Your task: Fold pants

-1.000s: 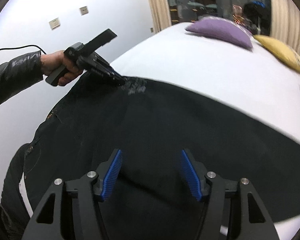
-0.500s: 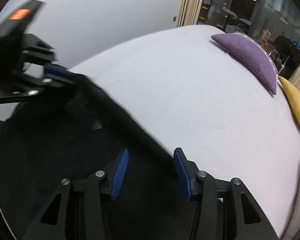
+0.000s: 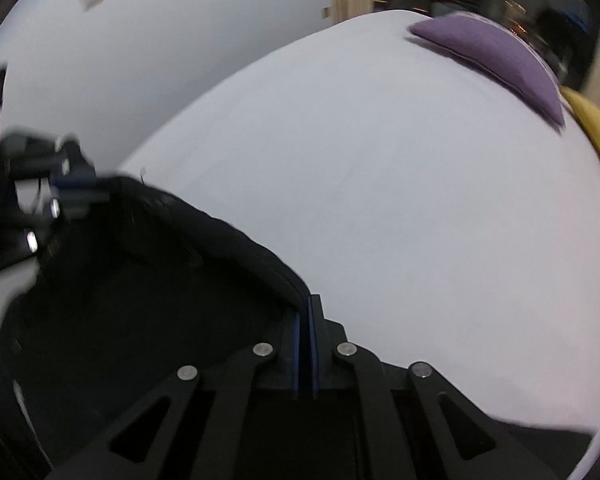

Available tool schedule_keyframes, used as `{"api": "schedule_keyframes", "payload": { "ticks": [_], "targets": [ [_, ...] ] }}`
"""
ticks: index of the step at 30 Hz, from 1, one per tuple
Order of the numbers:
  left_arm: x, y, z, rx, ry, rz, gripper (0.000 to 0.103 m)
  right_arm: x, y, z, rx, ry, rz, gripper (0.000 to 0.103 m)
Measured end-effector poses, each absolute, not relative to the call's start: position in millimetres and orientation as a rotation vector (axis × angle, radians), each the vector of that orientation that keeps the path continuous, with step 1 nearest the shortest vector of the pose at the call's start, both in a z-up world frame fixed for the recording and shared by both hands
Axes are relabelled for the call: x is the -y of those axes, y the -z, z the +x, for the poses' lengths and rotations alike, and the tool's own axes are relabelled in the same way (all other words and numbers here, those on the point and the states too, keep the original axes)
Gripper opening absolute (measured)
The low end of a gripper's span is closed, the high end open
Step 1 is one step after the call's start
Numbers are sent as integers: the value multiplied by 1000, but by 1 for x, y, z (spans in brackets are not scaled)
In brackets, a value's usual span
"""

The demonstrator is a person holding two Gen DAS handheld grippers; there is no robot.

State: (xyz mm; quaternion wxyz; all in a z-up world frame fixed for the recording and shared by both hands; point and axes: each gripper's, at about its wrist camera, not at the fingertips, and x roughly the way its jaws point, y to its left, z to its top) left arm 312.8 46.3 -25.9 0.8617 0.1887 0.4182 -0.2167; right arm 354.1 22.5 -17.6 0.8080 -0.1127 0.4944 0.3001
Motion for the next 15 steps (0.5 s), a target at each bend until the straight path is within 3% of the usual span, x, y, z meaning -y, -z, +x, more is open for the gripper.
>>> {"api": "schedule_keyframes", "payload": {
  "ticks": [9, 15],
  "targets": [
    [-38, 8, 259, -861, 460, 407, 8, -39, 10, 323, -1023, -673, -33, 4],
    [-41, 12, 196, -862, 508, 463, 7, -64, 3, 239, -933, -722, -466, 4]
  ]
}}
